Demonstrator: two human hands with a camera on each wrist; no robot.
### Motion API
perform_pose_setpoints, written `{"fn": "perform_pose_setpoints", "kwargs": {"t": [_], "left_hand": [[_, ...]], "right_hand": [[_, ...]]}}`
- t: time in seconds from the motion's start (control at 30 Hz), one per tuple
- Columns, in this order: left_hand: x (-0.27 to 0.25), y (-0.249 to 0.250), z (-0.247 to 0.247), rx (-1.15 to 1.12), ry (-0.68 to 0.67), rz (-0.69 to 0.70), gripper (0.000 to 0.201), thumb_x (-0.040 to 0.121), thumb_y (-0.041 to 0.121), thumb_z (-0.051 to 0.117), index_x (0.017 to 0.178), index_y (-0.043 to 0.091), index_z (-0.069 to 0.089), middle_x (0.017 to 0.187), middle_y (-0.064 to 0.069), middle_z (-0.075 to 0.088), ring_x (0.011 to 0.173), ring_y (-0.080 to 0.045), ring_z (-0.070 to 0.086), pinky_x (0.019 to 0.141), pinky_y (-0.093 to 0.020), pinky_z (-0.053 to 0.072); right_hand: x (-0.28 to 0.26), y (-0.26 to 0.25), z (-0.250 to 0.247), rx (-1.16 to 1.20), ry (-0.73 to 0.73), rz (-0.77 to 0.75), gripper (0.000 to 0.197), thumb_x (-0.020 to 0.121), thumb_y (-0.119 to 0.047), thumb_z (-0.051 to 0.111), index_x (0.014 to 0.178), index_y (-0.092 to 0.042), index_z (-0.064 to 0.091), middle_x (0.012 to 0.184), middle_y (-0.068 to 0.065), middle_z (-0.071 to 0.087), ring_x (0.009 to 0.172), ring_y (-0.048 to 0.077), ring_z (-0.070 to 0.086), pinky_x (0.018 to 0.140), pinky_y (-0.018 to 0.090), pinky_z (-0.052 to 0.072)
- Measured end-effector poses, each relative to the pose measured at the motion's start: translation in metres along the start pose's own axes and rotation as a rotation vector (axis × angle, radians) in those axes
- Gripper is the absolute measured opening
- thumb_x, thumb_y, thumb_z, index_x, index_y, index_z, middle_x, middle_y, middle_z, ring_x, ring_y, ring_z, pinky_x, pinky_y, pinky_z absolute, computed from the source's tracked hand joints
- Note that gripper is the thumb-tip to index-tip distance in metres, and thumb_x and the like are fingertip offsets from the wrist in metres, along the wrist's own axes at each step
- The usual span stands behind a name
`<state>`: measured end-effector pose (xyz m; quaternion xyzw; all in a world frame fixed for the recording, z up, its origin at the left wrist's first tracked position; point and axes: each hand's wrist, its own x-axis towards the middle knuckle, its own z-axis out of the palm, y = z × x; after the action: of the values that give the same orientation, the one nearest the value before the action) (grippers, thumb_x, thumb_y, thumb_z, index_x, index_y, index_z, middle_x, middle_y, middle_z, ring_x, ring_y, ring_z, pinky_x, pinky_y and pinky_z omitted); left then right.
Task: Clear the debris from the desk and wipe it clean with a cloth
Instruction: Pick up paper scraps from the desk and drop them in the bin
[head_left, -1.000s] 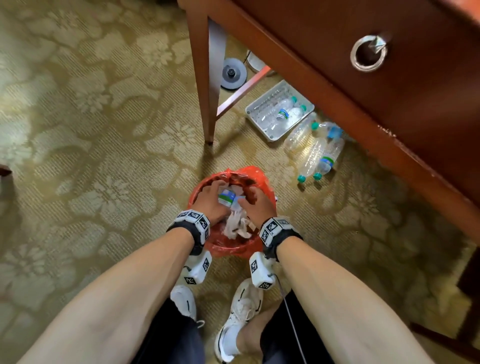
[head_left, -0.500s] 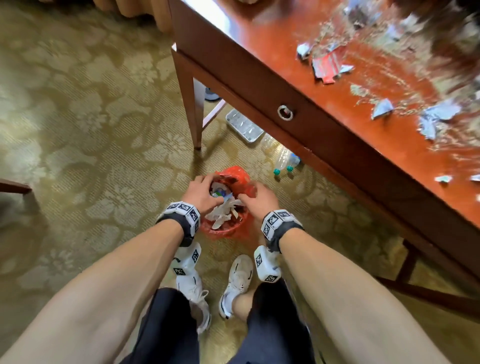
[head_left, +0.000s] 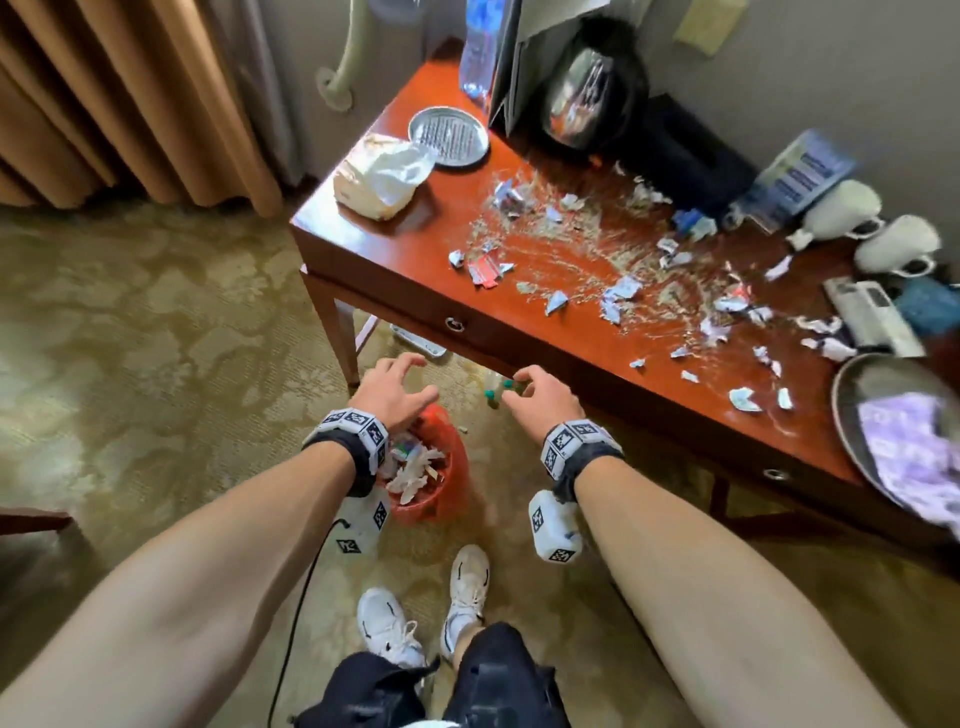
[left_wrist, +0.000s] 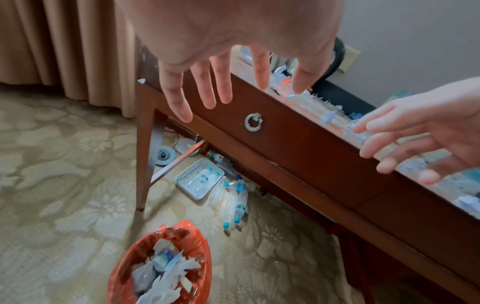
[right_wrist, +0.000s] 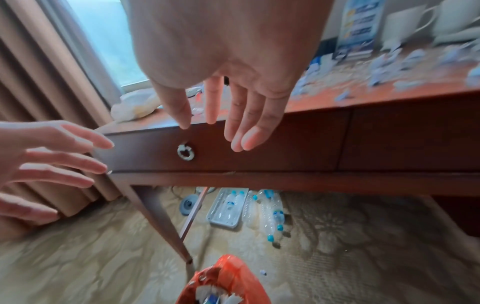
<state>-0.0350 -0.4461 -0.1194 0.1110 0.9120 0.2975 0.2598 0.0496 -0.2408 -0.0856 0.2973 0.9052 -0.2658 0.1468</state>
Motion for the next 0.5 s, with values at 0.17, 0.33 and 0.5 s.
{"fn": "perform_pose_setpoints", "kwargs": {"t": [0.17, 0.33, 0.5], "left_hand": [[0.005, 0.069, -0.018, 0.037, 0.008, 0.111, 0.047, 0.086, 0.043, 0.062, 0.13, 0.032, 0.05, 0.132, -0.008, 0.05, 0.123, -0.027, 0.046, 0.103, -0.039, 0.04], [0.015, 0.124, -0.013, 0.104, 0.011, 0.172, 0.048, 0.087, 0.044, 0.061, 0.132, 0.034, 0.047, 0.139, -0.004, 0.044, 0.128, -0.024, 0.043, 0.098, -0.038, 0.038], [0.035, 0.16, 0.004, 0.148, -0.029, 0.178, 0.051, 0.086, 0.044, 0.062, 0.133, 0.033, 0.046, 0.142, -0.008, 0.042, 0.129, -0.027, 0.042, 0.104, -0.042, 0.041]], "right_hand": [[-0.01, 0.033, -0.057, 0.056, 0.062, 0.062, 0.037, 0.091, -0.041, 0.057, 0.126, -0.031, 0.054, 0.119, -0.003, 0.061, 0.106, 0.022, 0.059, 0.09, 0.037, 0.05], [-0.003, 0.058, -0.102, 0.173, 0.132, 0.048, 0.036, 0.091, -0.036, 0.057, 0.126, -0.028, 0.055, 0.109, -0.002, 0.06, 0.101, 0.022, 0.057, 0.085, 0.036, 0.049], [0.023, 0.075, -0.144, 0.28, 0.182, 0.002, 0.03, 0.093, -0.026, 0.058, 0.122, -0.02, 0.058, 0.105, 0.005, 0.06, 0.097, 0.024, 0.058, 0.083, 0.035, 0.05]]}}
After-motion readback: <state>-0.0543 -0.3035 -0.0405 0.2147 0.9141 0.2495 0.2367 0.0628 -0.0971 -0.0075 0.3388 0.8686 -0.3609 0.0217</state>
